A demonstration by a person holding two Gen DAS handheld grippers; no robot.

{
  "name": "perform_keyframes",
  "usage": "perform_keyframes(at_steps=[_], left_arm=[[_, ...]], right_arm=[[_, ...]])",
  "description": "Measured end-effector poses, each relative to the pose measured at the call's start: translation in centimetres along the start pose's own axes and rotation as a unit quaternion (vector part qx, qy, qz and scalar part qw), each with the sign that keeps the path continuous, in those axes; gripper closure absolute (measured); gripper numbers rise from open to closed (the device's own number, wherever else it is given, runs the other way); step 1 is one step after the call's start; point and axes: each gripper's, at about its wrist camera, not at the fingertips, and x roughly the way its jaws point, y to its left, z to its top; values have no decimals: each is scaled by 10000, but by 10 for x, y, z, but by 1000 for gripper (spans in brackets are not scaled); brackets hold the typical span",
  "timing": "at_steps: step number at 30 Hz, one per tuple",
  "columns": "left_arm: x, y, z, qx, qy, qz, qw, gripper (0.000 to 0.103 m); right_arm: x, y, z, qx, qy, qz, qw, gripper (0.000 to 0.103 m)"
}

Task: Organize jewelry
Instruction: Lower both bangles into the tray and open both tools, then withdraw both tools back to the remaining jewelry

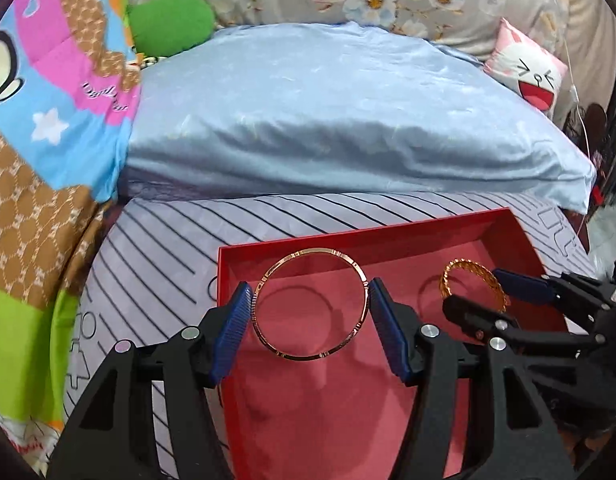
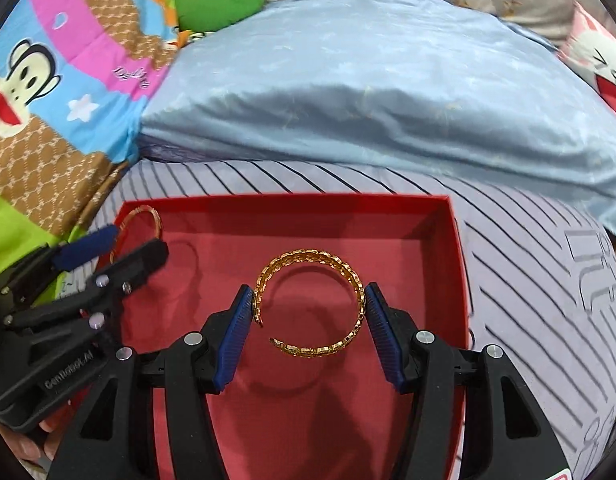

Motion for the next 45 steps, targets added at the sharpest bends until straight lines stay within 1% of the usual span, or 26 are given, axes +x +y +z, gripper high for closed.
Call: perform_keyframes(at_steps=[4, 7, 10, 11, 12, 13, 16, 19, 21, 24, 27, 30, 35, 40, 45], left_arm=[[4, -5, 1, 126, 89, -34, 9999, 46], [6, -7, 1, 164, 160, -34, 9997, 46], [8, -5, 1, 115, 196, -11, 9997, 42], [9, -4, 1, 79, 234, -20, 9997, 40], [10, -2, 1, 32, 263, -33, 9996, 40], [10, 0, 2, -14, 281, -48, 9996, 40], [7, 5, 1, -135, 220, -70, 9996, 37], [2, 8, 1, -258, 123, -77, 9996, 37], [-7, 11, -1, -380, 56, -56, 9992, 37], [-30, 15, -7, -487, -169, -16, 9987, 37], [-58, 13, -17, -489, -372, 12, 9981, 37], [-89, 9, -32, -440, -533, 71, 9976, 36], [-126, 1, -65, -352, -645, 191, 9971, 34], [-153, -12, -111, -252, -616, 337, 9972, 32], [-162, -17, -152, -286, -450, 403, 9978, 31]], right_arm=[[-3, -3, -1, 56, -72, -123, 9999, 48], [-2, -6, 0, 67, -25, -211, 9998, 48], [-3, -4, 0, 21, -69, -289, 9996, 47], [-4, -4, -1, -6, -100, -325, 9994, 46], [-4, -3, -1, -22, -118, -352, 9993, 42], [-5, -3, -1, -36, -145, -378, 9992, 41], [-7, -2, -1, -66, -192, -341, 9992, 40], [-17, -2, -2, -86, -315, -266, 9991, 40], [-32, -4, -3, -90, -450, -237, 9987, 40], [-55, -5, -8, -136, -626, -255, 9976, 40], [-82, -7, -22, -179, -773, -252, 9965, 38], [-105, -5, -43, -221, -863, -269, 9957, 38], [-134, 2, -91, -292, -855, -300, 9955, 38], [-149, 6, -136, -272, -737, -278, 9965, 38], [-156, 5, -176, -213, -572, -324, 9976, 38]])
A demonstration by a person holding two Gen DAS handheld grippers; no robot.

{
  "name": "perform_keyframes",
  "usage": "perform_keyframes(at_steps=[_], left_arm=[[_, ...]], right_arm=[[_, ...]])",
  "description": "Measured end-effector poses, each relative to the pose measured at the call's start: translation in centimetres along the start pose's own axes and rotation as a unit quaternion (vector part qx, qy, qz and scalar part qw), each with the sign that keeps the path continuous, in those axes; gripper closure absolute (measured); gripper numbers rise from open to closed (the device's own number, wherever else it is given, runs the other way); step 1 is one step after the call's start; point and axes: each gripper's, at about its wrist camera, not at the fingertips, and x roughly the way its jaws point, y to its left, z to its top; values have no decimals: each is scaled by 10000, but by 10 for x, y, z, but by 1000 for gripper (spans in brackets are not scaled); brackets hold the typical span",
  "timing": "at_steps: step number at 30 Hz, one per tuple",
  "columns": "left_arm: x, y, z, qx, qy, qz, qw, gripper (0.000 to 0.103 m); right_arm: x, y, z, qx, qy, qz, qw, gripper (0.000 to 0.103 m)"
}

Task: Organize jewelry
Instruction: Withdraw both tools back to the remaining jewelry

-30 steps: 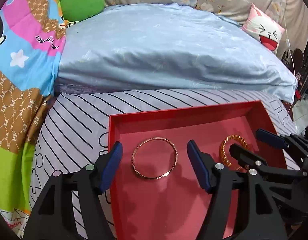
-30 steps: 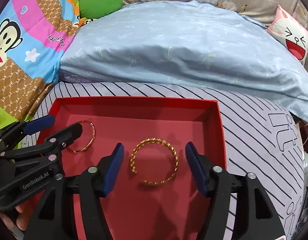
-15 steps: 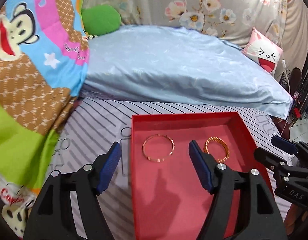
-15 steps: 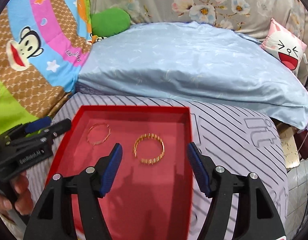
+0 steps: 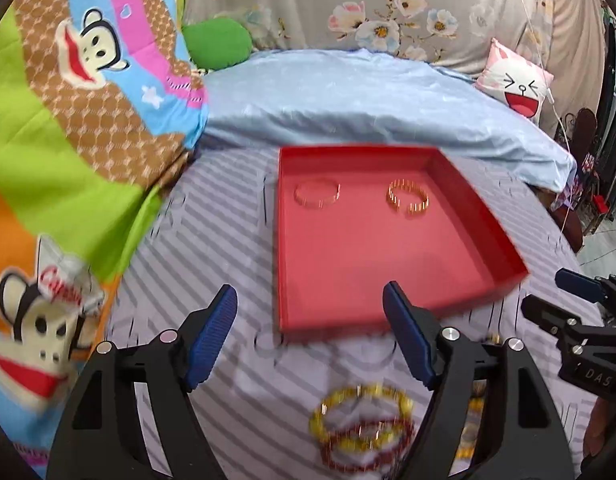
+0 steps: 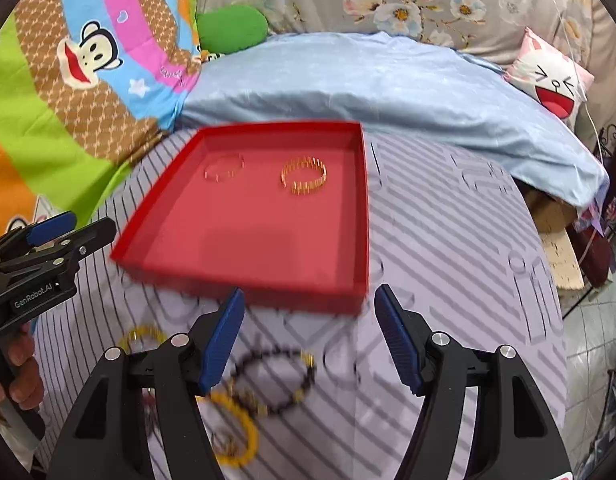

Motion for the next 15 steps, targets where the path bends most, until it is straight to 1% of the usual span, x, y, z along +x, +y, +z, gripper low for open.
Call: perform_keyframes(at_steps=[4, 7, 12, 15], left_arm=[[-2, 5, -28, -133, 221, -31, 9997, 31], [-4, 7, -48, -195, 364, -52, 9991, 31], [-5, 7, -76, -235, 591, -81, 9979, 32], [-4, 5, -89, -217, 662, -68, 9975, 32]], right_arm=[[-4, 1, -27, -22, 118, -131, 9998, 38], [-5, 1, -44, -23, 208, -119, 9997, 38], [-6, 2, -65, 41, 324, -142, 9994, 38], [-7, 1, -74, 66, 364, -145, 9992, 38]])
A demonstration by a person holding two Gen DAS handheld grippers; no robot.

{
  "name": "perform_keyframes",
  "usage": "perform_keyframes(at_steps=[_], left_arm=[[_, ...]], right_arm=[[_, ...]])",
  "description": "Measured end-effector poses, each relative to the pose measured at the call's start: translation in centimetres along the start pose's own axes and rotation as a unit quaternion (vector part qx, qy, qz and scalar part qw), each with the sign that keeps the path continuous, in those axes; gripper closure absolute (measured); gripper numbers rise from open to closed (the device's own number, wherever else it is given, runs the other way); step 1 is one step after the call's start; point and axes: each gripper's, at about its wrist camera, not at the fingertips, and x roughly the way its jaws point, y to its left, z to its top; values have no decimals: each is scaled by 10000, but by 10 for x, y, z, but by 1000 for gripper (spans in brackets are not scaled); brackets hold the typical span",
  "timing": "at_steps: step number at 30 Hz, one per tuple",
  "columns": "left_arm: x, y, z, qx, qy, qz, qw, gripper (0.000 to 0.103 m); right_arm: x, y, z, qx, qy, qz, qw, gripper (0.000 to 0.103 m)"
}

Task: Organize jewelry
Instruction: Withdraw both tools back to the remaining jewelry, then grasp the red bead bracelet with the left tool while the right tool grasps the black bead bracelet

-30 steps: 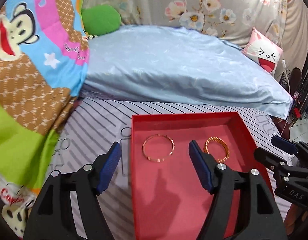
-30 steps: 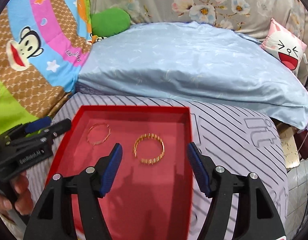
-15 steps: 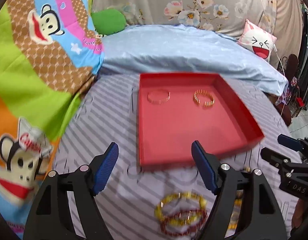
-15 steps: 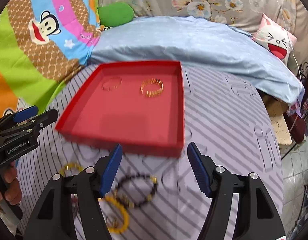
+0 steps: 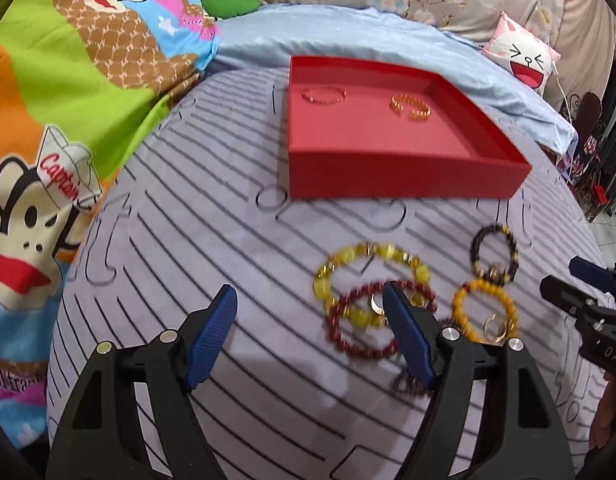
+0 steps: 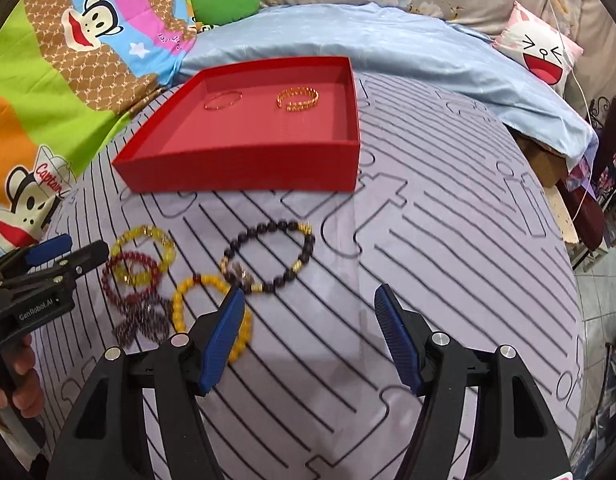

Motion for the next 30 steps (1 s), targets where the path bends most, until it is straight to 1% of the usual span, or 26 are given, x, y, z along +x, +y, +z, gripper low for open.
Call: perform_keyframes(at_steps=[6, 16, 18, 20, 22, 27, 29, 30], left_arm=[[3, 1, -11, -24, 41, -1, 10000, 32], [4, 4, -18, -109, 125, -52, 9998, 32], [5, 4, -17, -127, 124, -88, 9998, 34], [8, 3, -15, -110, 144, -134, 9997, 39], [13, 2, -13, -109, 175, -171, 9996, 41], [15, -4, -10, -18, 106, -271, 9996, 54], [16, -6, -8, -15, 119, -406, 9991, 68], [16, -7, -8, -13, 134, -464, 9988, 72]], right_arm=[[-1, 0, -9, 87, 21, 53, 9999, 38], [4, 20, -16, -71, 91, 218, 9997, 38], [6, 22, -16, -84, 106, 239, 9996, 38], [7, 23, -17, -90, 121, 241, 9996, 38], [7, 22, -16, -66, 124, 247, 9996, 38], [8, 18, -14, -14, 112, 231, 9997, 38], [9, 16, -13, 8, 121, 224, 9997, 38], [9, 15, -13, 17, 122, 223, 9997, 38]])
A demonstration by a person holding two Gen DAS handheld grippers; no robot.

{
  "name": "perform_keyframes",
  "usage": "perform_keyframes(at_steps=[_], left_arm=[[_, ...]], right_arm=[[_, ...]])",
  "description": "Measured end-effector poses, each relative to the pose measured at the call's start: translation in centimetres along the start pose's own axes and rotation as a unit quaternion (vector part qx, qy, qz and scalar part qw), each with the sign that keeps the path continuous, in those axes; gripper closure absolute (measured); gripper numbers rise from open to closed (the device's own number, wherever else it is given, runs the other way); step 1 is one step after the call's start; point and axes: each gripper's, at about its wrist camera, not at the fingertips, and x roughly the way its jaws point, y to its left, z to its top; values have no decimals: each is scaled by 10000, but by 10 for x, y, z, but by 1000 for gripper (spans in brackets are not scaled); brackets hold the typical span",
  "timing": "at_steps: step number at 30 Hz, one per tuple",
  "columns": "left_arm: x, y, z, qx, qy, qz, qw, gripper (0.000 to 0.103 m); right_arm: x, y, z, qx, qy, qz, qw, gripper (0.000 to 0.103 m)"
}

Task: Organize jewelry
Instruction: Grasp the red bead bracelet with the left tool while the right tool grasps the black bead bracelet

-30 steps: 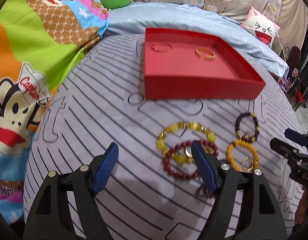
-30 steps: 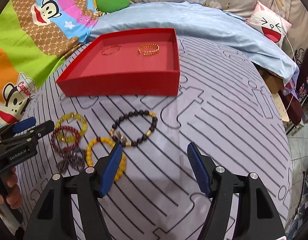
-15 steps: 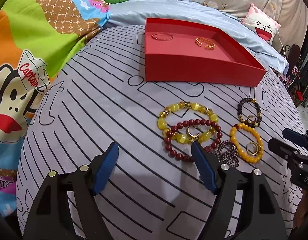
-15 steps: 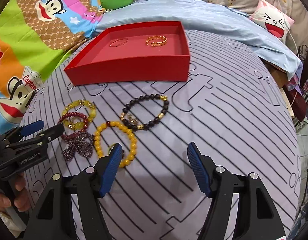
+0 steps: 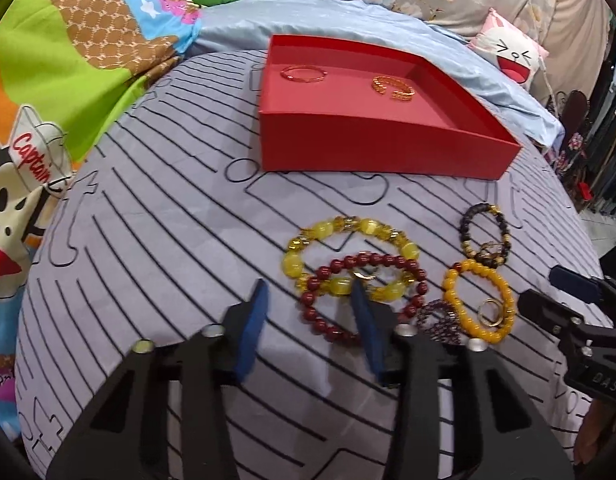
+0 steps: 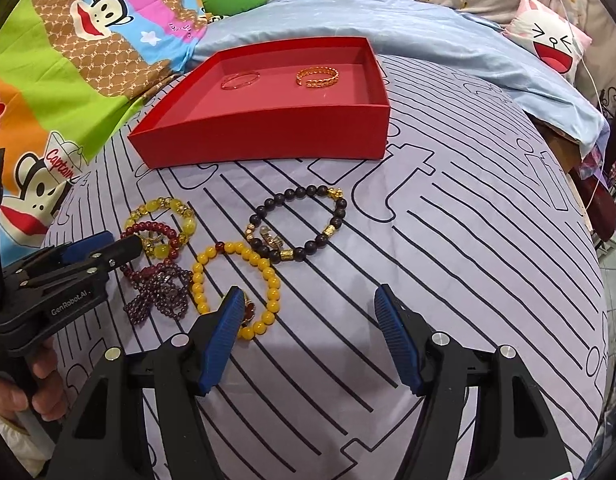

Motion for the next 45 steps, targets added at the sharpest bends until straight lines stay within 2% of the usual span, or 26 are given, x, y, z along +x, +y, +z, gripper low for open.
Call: perform_keyframes(at_steps=[4, 14, 22, 24, 28, 31, 33, 34, 45], left_arm=[[0, -5, -1, 51, 55, -126, 9999, 95], [-16, -3, 0, -35, -19, -307, 9995, 95], [-23, 0, 3, -96, -59, -353, 9993, 95], [-22, 0, 3, -100, -51, -342, 9994, 95], [-21, 0, 3, -83, -35, -311, 9995, 95], [-20, 0, 3, -97, -25, -305, 9995, 95], [-21, 0, 3, -97, -42, -314, 9994, 95], [-21, 0, 4, -95, -55, -312, 9995, 95], [-39, -5, 17, -69, -270, -481, 9985, 95]], right_arm=[[2, -4, 3, 35, 4, 4, 10000, 38], [12, -12, 33, 177, -141, 32, 9997, 40], [33, -19, 49, 283, -101, -113, 9995, 54], [41, -19, 50, 288, -26, -139, 9995, 60], [44, -12, 48, 95, -74, -279, 9995, 63], [44, -10, 46, -27, -143, -342, 9993, 76], [43, -10, 45, -35, -161, -329, 9993, 91], [43, -11, 45, -19, -162, -315, 9994, 93], [18, -14, 59, 174, -415, 48, 9990, 95]])
